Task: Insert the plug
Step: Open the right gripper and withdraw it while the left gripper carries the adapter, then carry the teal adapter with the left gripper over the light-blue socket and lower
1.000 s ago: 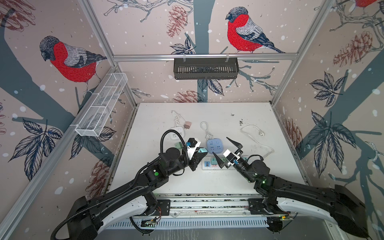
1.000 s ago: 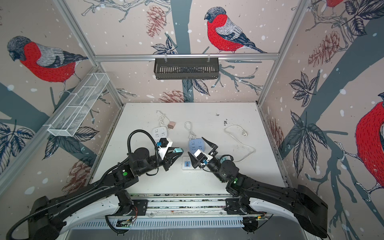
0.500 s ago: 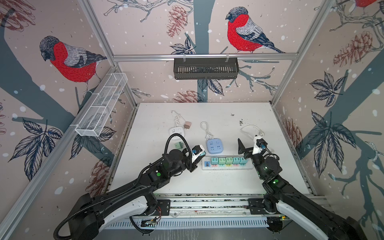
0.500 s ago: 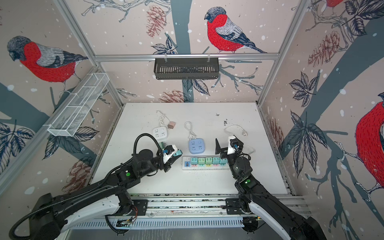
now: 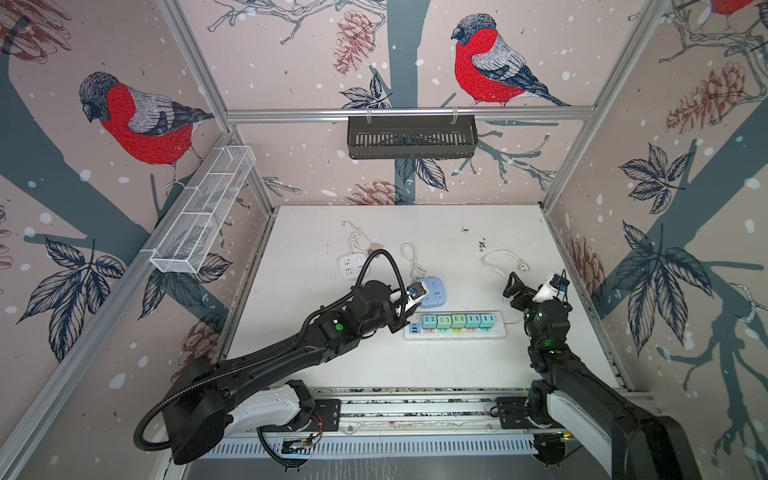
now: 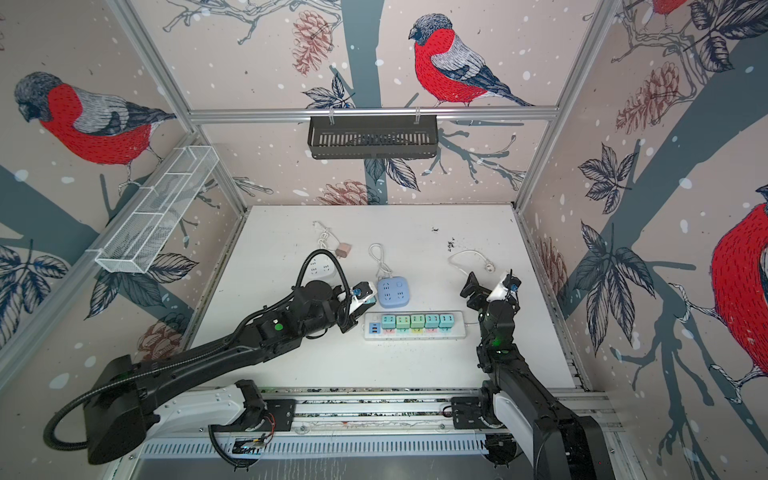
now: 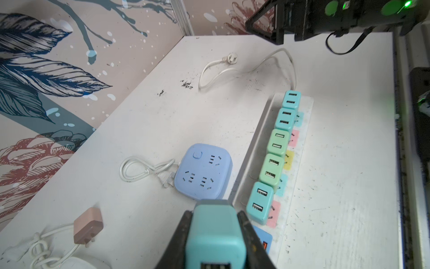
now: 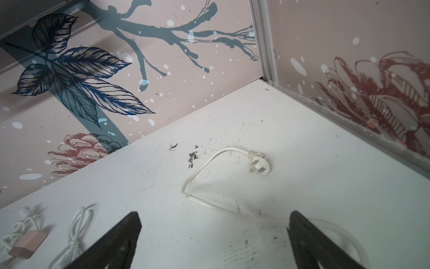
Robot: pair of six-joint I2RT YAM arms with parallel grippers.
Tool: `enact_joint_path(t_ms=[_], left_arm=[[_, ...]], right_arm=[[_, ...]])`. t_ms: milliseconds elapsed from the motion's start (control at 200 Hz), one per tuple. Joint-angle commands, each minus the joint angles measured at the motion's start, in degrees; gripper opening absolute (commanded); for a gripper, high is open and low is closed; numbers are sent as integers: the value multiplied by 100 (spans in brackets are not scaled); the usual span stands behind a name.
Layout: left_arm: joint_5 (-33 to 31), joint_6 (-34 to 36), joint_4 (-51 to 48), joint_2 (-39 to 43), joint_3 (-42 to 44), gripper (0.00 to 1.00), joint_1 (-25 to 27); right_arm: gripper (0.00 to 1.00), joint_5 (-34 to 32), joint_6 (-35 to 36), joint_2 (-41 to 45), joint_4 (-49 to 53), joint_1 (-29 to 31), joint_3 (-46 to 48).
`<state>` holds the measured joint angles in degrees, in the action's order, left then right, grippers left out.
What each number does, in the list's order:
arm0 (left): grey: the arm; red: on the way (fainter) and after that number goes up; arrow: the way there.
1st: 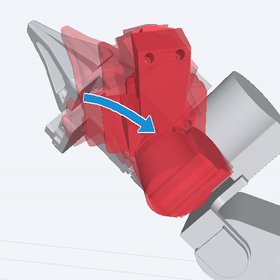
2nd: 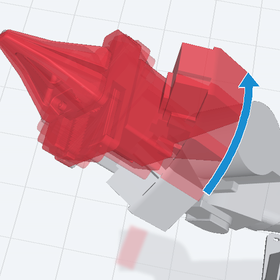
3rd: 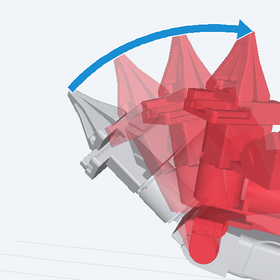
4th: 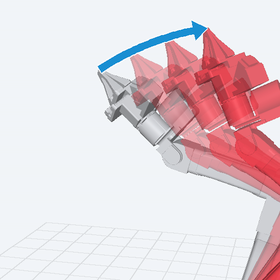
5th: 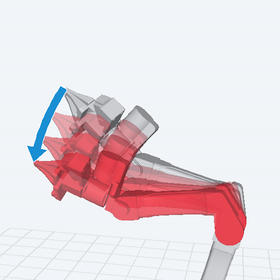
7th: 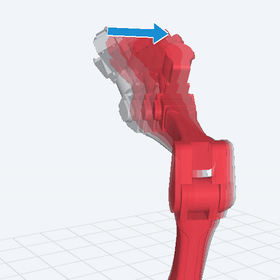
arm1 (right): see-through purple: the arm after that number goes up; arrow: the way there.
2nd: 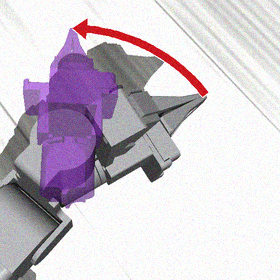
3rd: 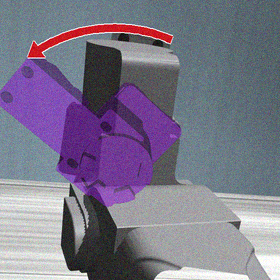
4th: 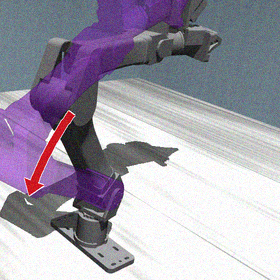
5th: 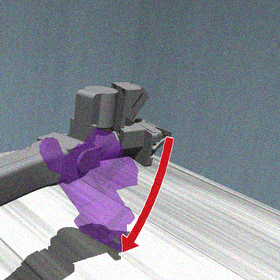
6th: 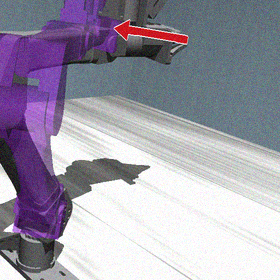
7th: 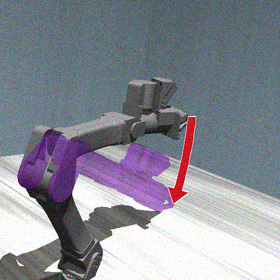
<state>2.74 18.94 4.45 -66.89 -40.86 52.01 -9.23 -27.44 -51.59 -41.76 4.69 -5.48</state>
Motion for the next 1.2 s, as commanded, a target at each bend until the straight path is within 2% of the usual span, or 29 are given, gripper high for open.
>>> enact_joint_path(t_ms=[0,140,255,390,550,821,966,1006,1196], left_arm=[[-28,230,-196,-375,-310,0,-30],[439,318,-442,-1073,-818,0,-358],[784,404,-815,-1752,-1438,0,-625],[978,677,-1541,-2606,-2342,0,-683],[1049,856,-2308,-3417,-3255,0,-692],[1565,1069,-2806,-3762,-3770,0,-673],[1452,1099,-2880,-3941,-3791,0,-666],[1448,1108,-2899,-3984,-3790,0,-666],[1714,1246,-2877,-4170,-3962,0,-667]], right_arm=[[100,292,-346,-136,-444,-37,27],[100,294,-272,-2,-491,56,125],[100,55,-79,36,-496,371,135],[100,-387,181,-141,-422,838,-25],[100,-461,237,-323,-386,918,-149],[100,-482,221,-251,-405,911,-88],[100,-471,188,-290,-352,879,-137],[98,-414,177,-302,-270,847,-191],[82,-281,-211,-294,1531,840,-1012]])
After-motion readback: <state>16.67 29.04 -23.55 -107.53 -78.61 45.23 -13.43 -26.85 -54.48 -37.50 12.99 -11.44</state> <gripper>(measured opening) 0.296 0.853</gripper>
